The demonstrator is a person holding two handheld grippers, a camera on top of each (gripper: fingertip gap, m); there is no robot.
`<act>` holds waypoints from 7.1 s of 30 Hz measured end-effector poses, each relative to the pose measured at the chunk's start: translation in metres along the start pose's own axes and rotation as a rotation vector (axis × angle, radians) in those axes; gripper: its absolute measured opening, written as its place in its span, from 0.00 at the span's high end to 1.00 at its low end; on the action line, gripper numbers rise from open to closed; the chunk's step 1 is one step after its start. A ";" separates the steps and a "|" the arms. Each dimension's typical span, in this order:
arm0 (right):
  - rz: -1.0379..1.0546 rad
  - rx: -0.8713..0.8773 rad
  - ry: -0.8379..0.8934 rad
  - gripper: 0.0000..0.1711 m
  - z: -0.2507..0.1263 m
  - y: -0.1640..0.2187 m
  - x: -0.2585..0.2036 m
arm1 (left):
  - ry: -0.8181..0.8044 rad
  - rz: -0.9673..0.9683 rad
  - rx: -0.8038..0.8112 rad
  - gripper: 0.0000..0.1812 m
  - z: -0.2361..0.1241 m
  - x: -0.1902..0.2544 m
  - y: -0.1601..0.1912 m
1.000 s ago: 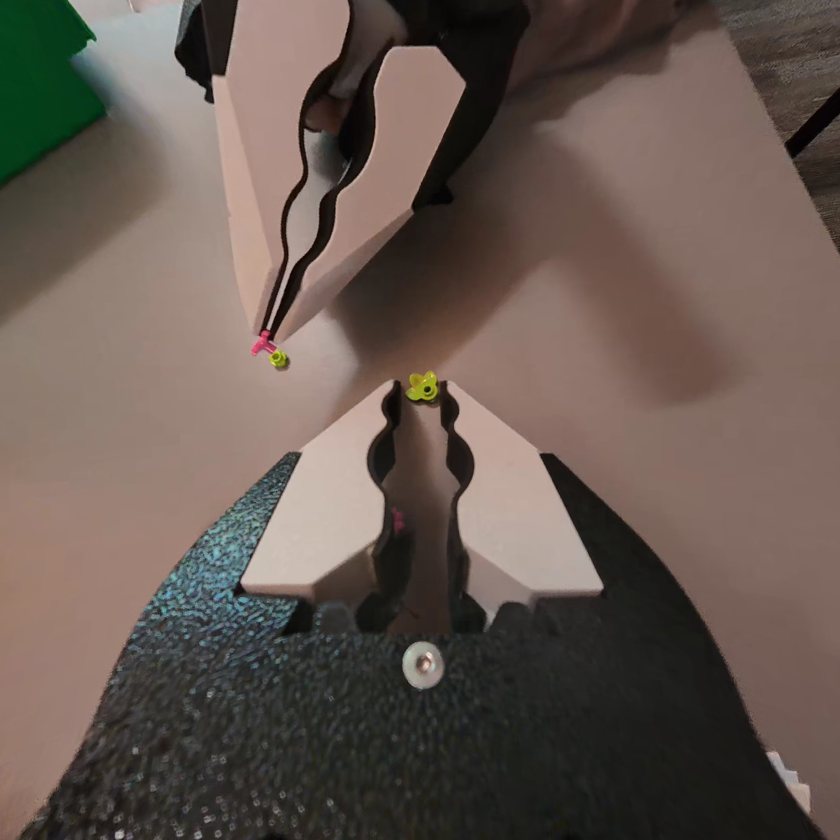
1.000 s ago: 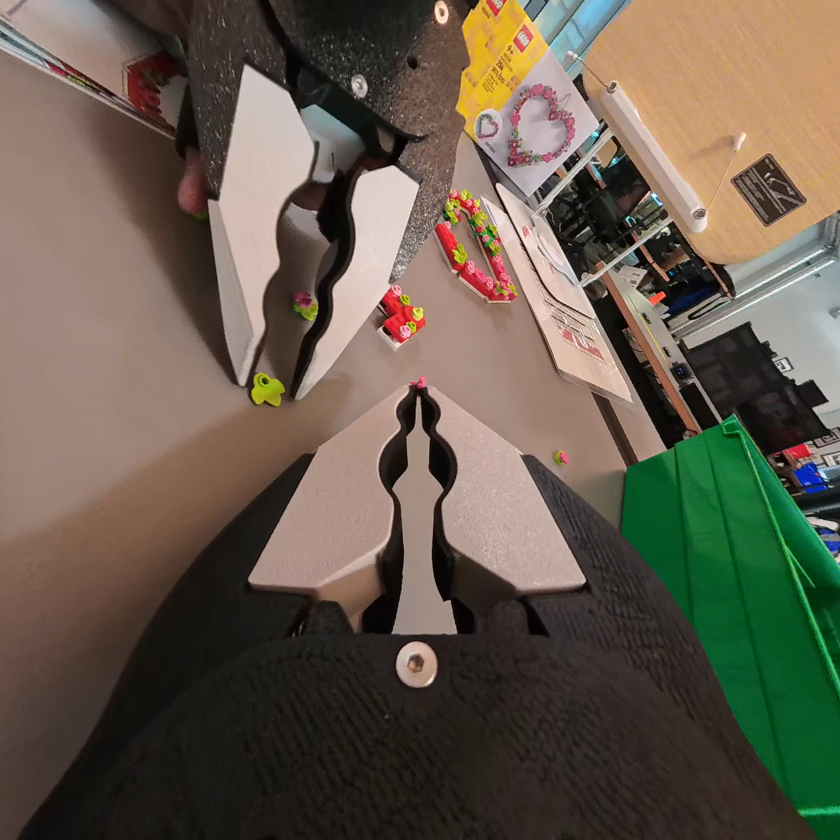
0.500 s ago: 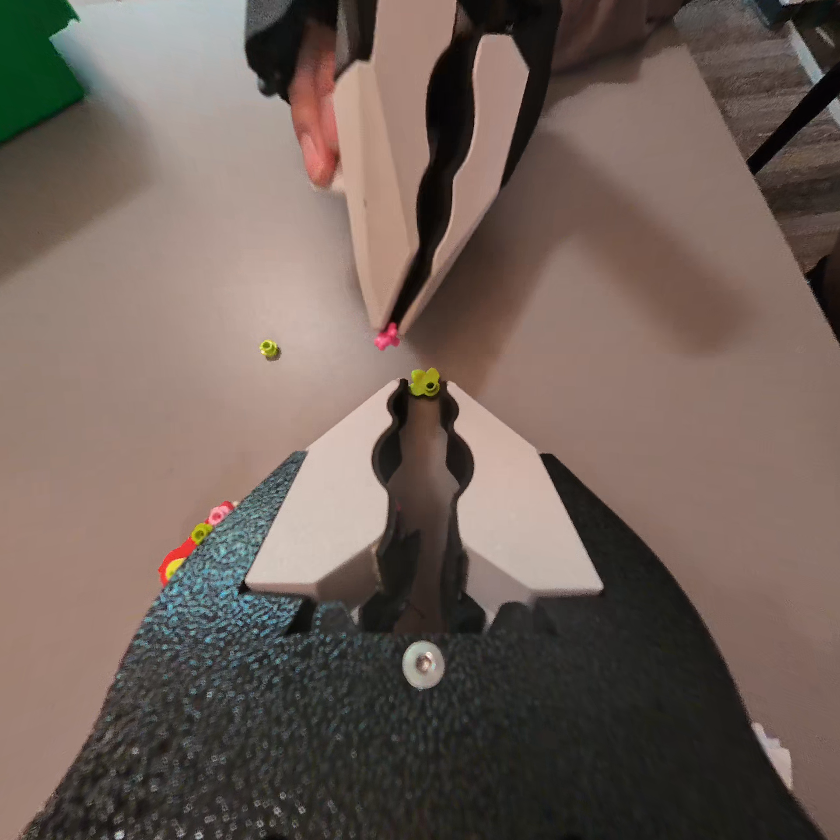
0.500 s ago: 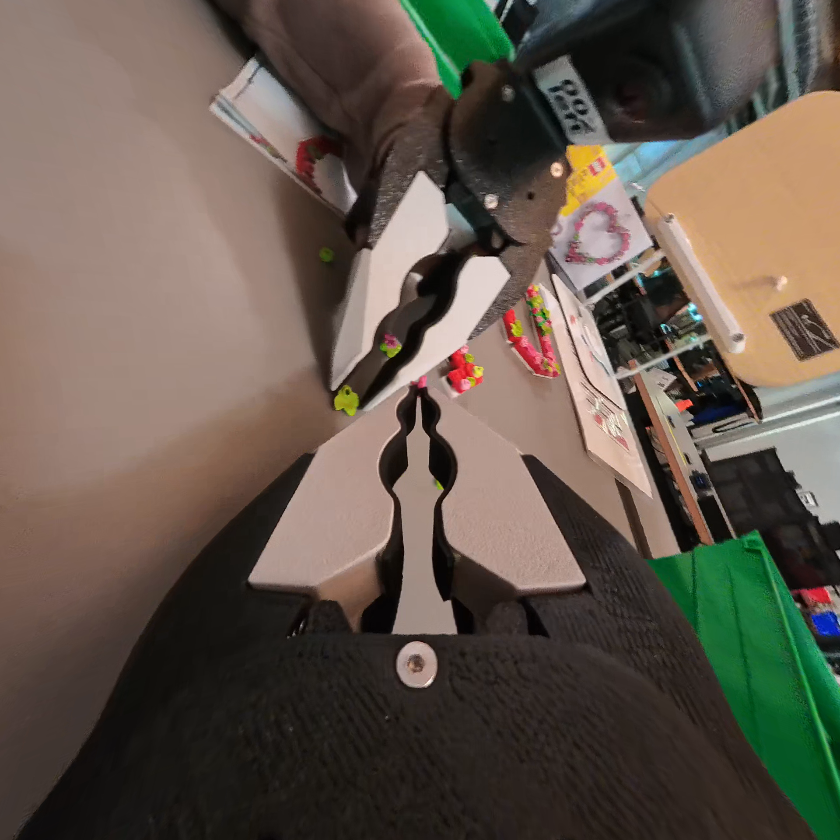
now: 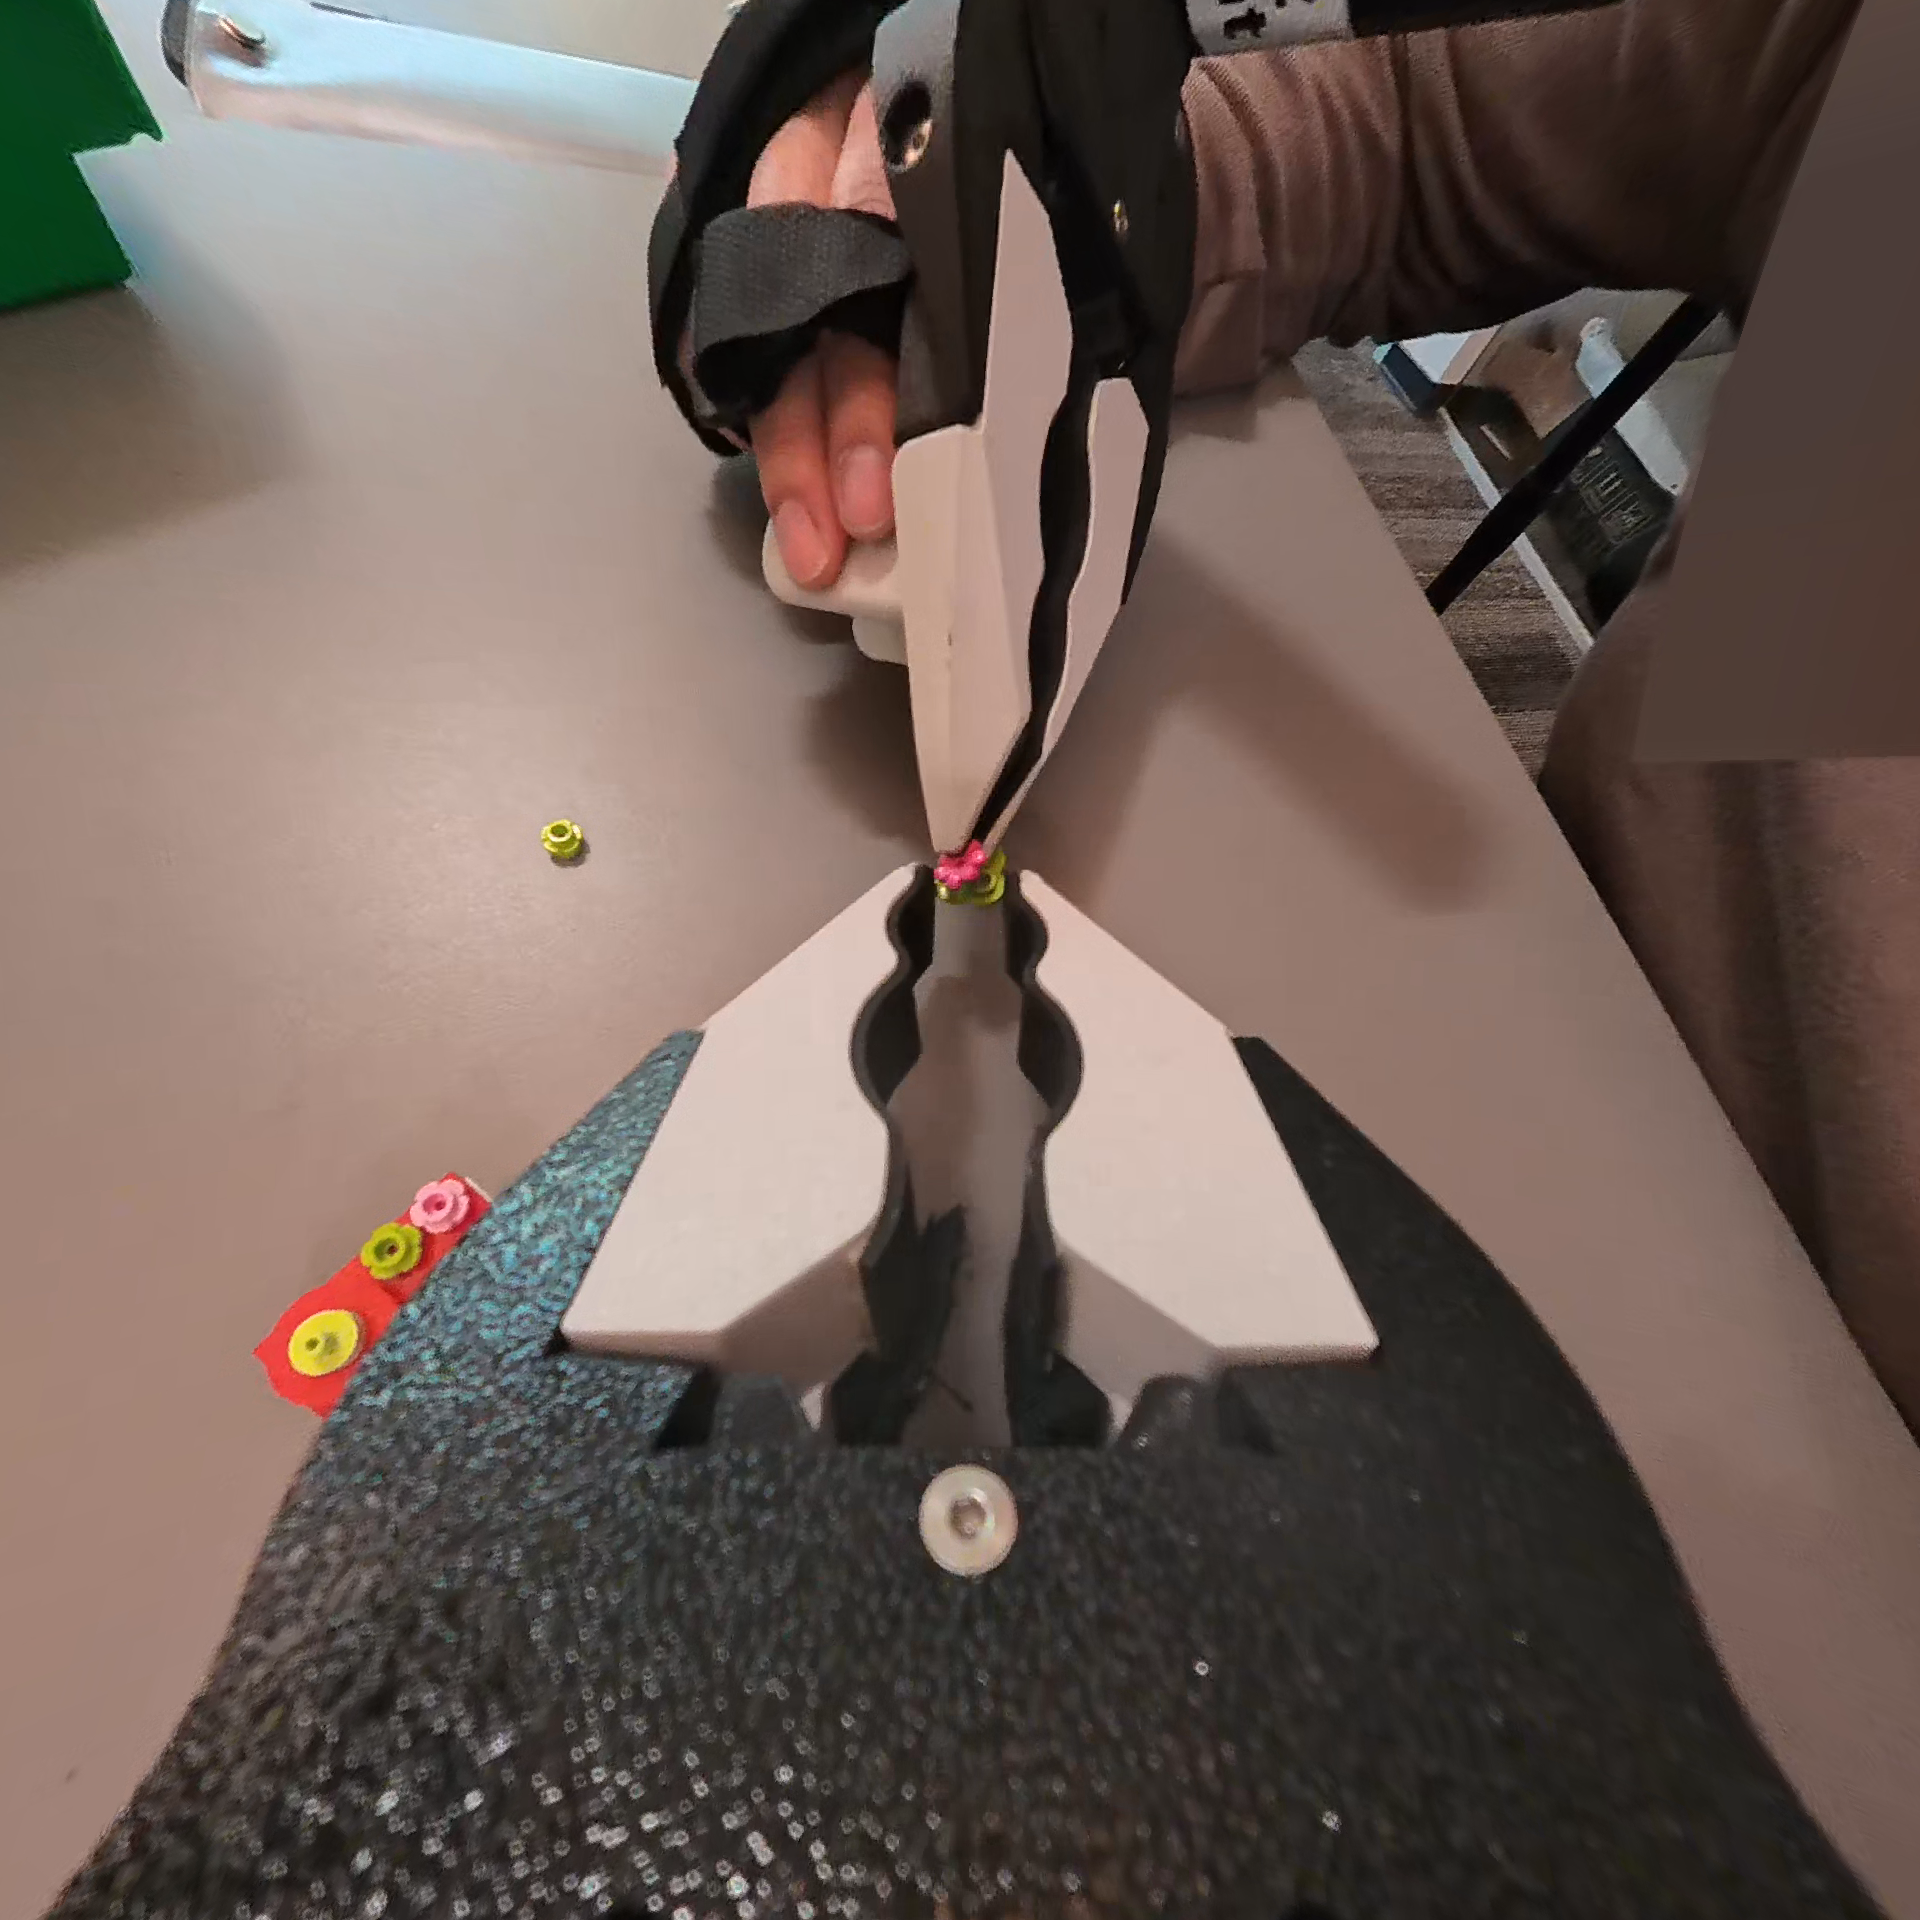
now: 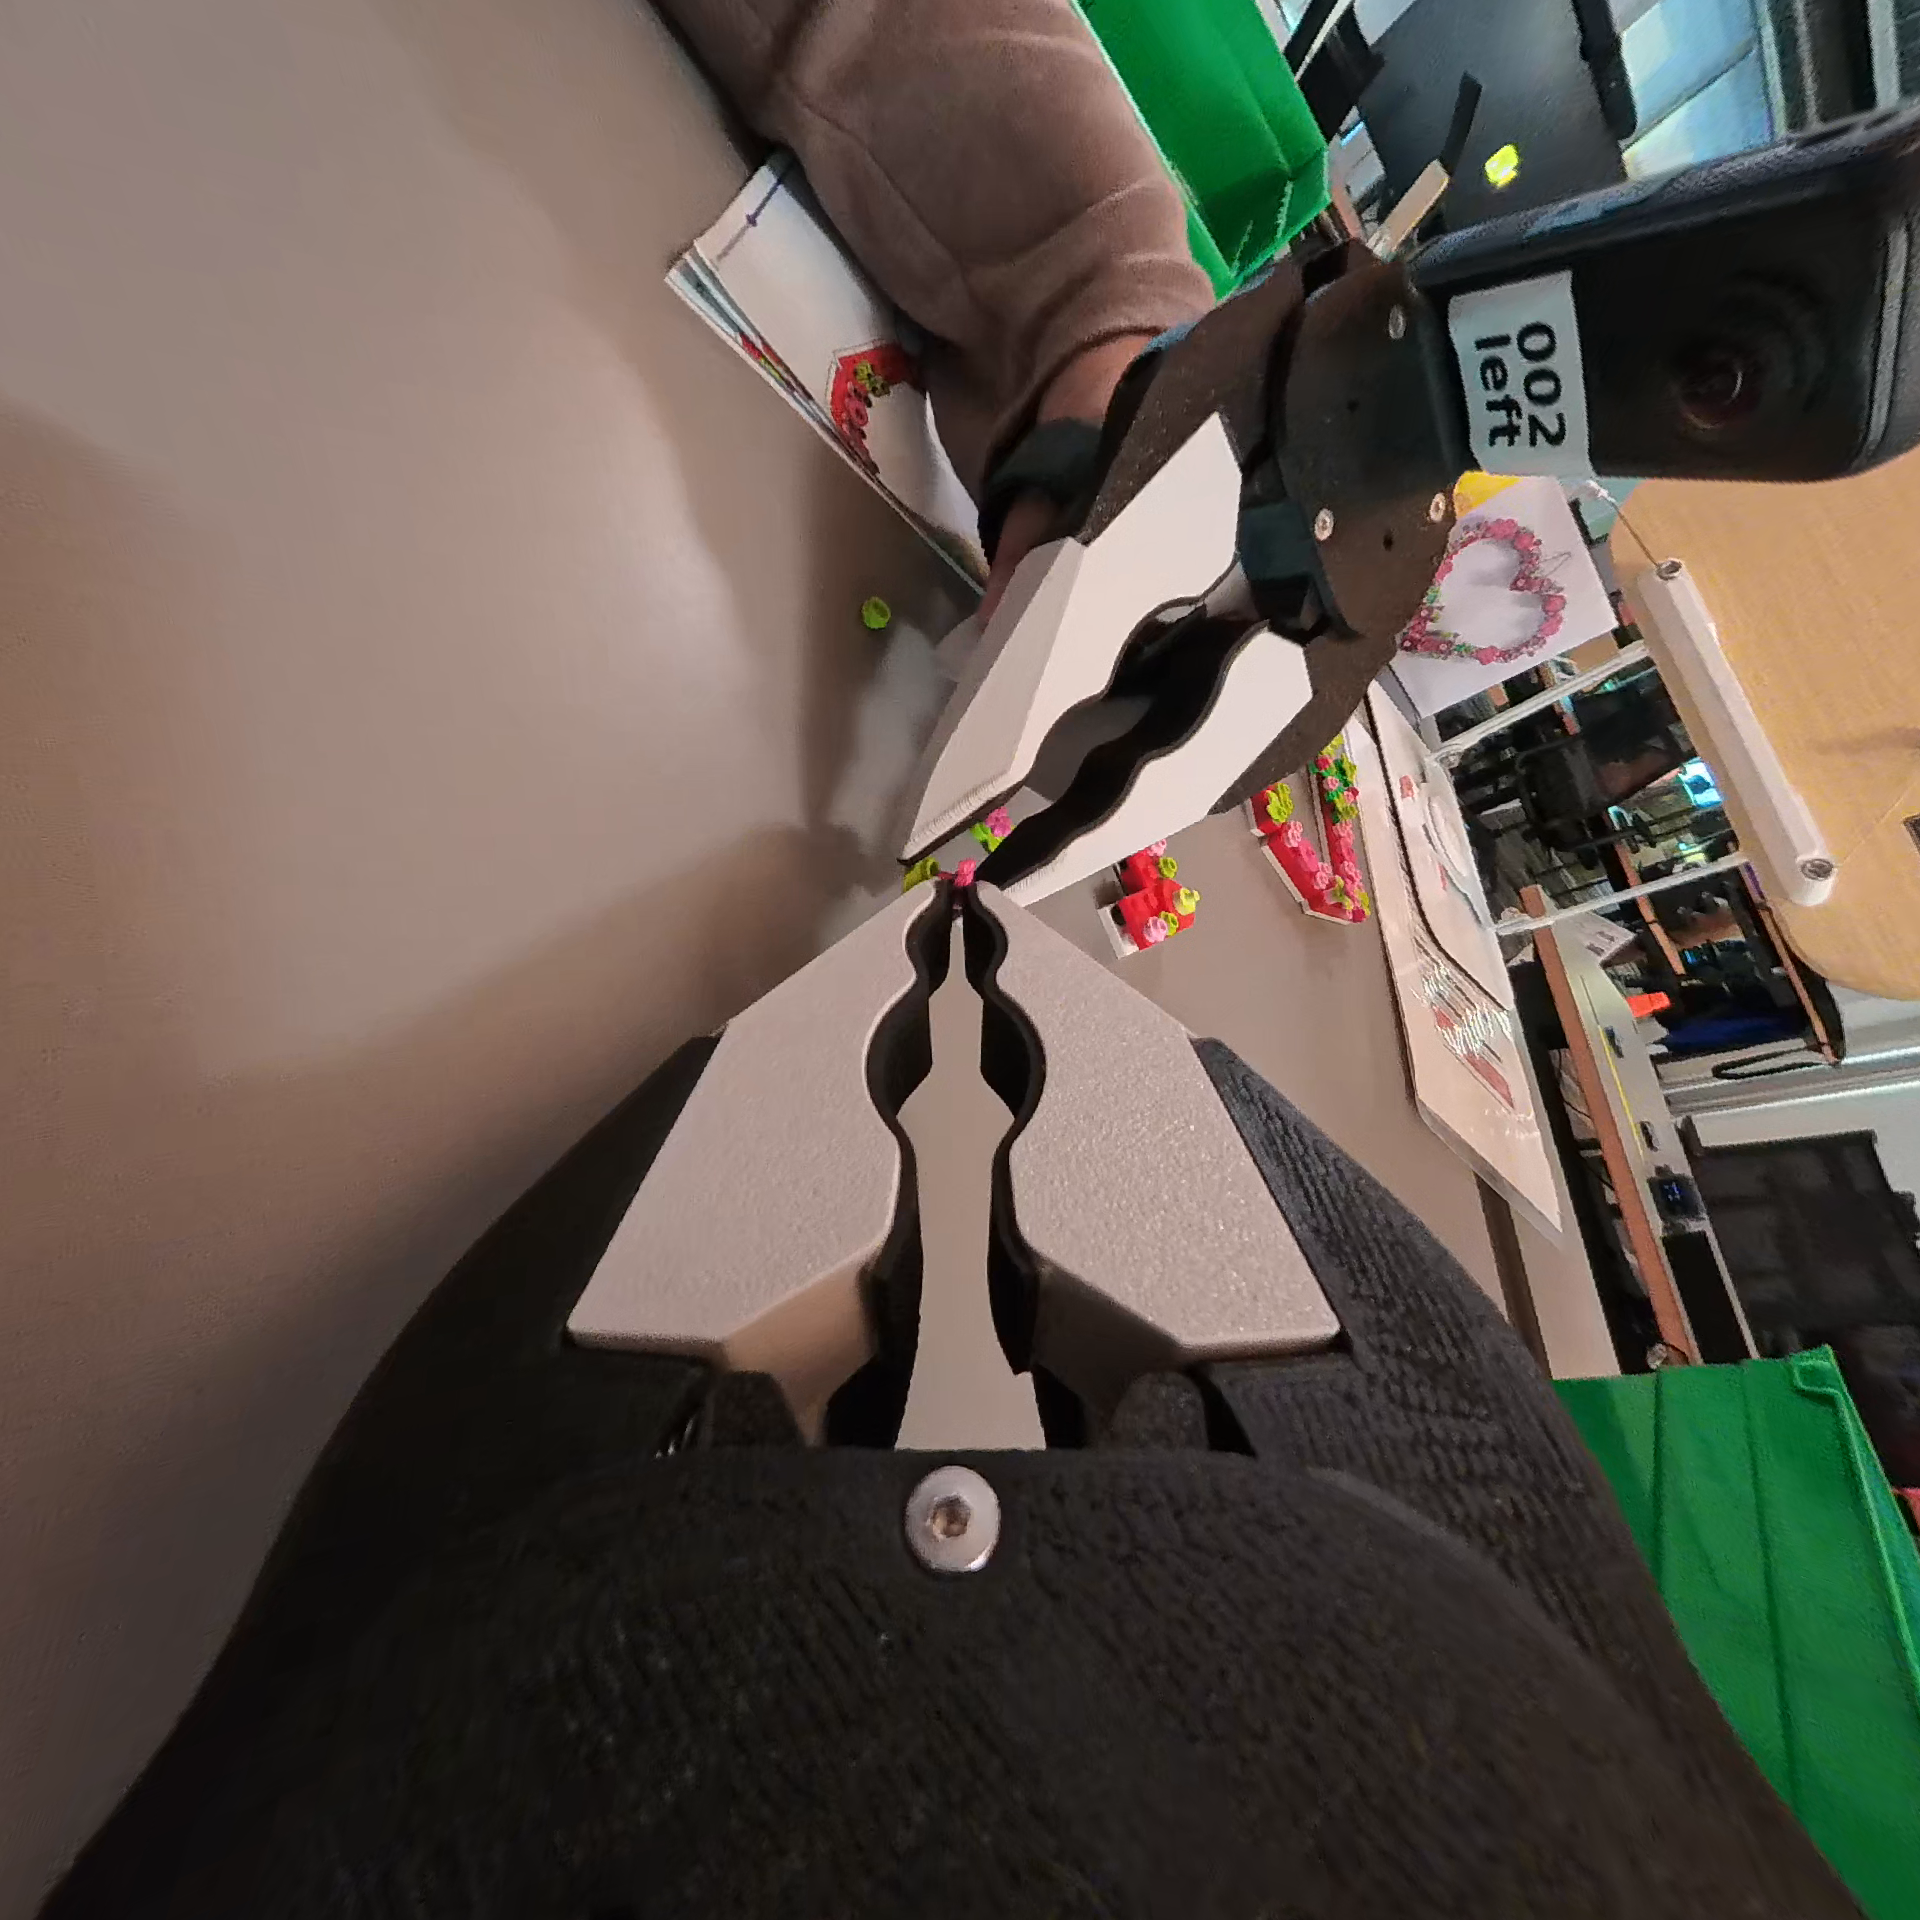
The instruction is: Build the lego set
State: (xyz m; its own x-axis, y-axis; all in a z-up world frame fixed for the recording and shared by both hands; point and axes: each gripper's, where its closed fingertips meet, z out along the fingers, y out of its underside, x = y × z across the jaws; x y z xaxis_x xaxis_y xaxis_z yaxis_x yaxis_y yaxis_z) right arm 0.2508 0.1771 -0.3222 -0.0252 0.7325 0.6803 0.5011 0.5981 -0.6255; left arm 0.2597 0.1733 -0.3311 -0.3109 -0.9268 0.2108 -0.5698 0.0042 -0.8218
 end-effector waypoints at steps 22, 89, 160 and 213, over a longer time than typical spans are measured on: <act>-0.074 -0.054 -0.054 0.95 0.002 0.002 -0.012 | 0.006 -0.008 -0.032 0.97 0.001 -0.001 0.005; -0.072 -0.166 -0.038 1.00 0.008 0.020 -0.013 | -0.140 0.046 -0.131 0.88 -0.008 -0.016 0.012; 0.208 0.012 -0.107 0.99 -0.007 0.000 -0.001 | -0.376 0.624 -0.117 1.00 -0.002 -0.003 -0.008; -0.018 -0.051 0.011 1.00 -0.009 0.012 -0.003 | -0.213 0.132 -0.114 1.00 0.010 -0.003 0.019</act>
State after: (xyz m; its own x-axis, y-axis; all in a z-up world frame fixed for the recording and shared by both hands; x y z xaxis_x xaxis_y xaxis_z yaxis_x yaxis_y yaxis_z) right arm 0.2651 0.1794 -0.3284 -0.0254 0.7181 0.6955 0.5444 0.5934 -0.5929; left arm 0.2579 0.1725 -0.3526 -0.2278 -0.9735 -0.0206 -0.6206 0.1614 -0.7673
